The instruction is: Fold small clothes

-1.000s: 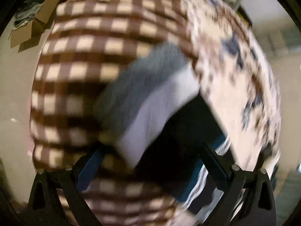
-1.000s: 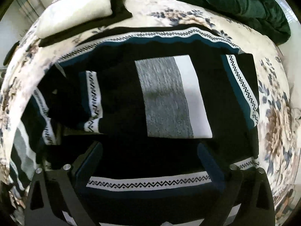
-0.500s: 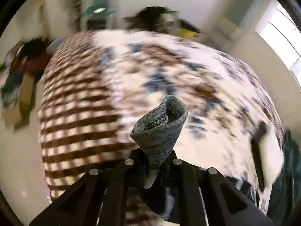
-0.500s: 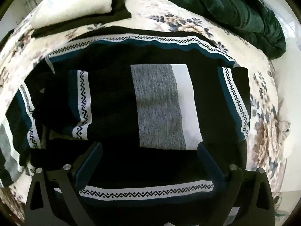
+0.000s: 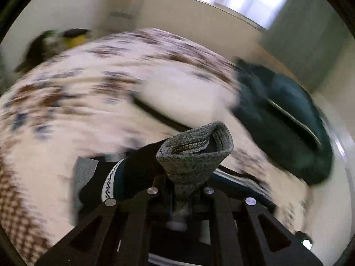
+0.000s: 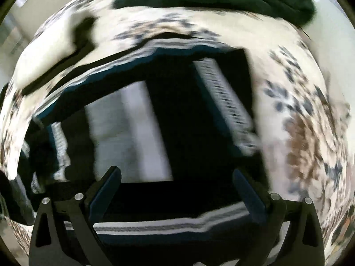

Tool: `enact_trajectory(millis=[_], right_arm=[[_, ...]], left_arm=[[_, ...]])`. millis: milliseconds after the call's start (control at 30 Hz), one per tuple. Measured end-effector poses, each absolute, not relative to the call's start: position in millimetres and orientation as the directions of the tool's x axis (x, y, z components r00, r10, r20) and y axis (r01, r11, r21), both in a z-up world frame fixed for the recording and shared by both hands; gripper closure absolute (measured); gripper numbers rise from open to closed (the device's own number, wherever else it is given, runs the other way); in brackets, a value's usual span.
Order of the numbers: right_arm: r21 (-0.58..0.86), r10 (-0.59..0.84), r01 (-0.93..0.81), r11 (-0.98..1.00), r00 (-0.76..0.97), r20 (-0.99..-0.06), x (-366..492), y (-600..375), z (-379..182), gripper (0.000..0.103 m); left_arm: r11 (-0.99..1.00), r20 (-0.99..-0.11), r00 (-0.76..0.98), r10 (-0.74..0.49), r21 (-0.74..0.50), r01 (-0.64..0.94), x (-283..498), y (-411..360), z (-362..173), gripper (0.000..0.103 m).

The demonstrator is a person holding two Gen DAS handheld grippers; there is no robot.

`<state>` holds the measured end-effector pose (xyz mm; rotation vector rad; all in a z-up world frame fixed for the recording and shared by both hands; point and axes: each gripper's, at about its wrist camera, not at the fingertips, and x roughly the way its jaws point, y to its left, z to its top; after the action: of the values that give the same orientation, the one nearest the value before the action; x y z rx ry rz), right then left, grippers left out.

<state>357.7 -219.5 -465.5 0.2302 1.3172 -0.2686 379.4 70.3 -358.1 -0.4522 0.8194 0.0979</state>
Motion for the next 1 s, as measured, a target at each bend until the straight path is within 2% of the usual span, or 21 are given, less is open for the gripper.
enact_trajectory(millis=[200,333,367,400,433,467,500,667,800,833,900,1000], right_arm=[[0.012,-0.085,0.443,0.897,0.198,-0.977,333,-309,-469,0.001],[0.010,-0.087,0.475,0.880,0.181,-0.980,318,-352,-473,0.001],[0.015,-0.081,0.475,0.880,0.181,-0.980,316,-361,-473,0.001],[0.017,-0.079,0.474,0.880,0.182,-0.980,314,-369,-473,0.001],[0.022,-0.074,0.473,0.881,0.183,-0.980,312,-376,-472,0.001],[0.039,-0.058,0.471,0.881,0.189,-0.980,311,-382,-471,0.001],[0.052,-0.045,0.470,0.881,0.193,-0.980,311,-387,-470,0.001],[0.206,0.088,0.463,0.862,0.264,-0.960,315,-400,-449,0.001],[0.338,0.209,0.433,0.835,0.319,-0.925,340,-395,-437,0.001],[0.359,0.230,0.428,0.830,0.323,-0.918,350,-390,-437,0.001],[0.400,0.277,0.417,0.816,0.325,-0.904,375,-379,-441,0.001],[0.429,0.311,0.370,0.824,0.337,-0.889,419,-347,-450,0.001]], left_arm=[[0.934,-0.753,0.592,-0.286,-0.357,-0.003,422,-83,-383,0.096],[0.935,-0.800,0.495,-0.340,-0.345,0.083,439,-144,-415,0.094],[0.927,-0.809,0.460,-0.366,-0.359,0.106,443,-156,-425,0.087],[0.924,-0.819,0.431,-0.378,-0.361,0.126,447,-165,-432,0.069],[0.933,-0.841,0.404,-0.359,-0.333,0.136,448,-177,-436,0.055],[0.938,-0.854,0.387,-0.347,-0.319,0.139,447,-181,-439,0.025],[0.934,-0.851,0.387,-0.356,-0.329,0.137,445,-182,-439,0.018],[0.938,-0.833,0.442,-0.333,-0.339,0.067,431,-123,-416,0.016],[0.978,-0.851,0.503,-0.151,-0.202,-0.048,420,-43,-406,0.014],[0.989,-0.862,0.503,-0.054,-0.116,-0.092,420,-19,-409,0.014],[0.989,-0.879,0.473,0.056,-0.018,-0.149,422,13,-425,0.014],[0.973,-0.900,0.418,0.121,0.025,-0.227,426,50,-452,0.014]])
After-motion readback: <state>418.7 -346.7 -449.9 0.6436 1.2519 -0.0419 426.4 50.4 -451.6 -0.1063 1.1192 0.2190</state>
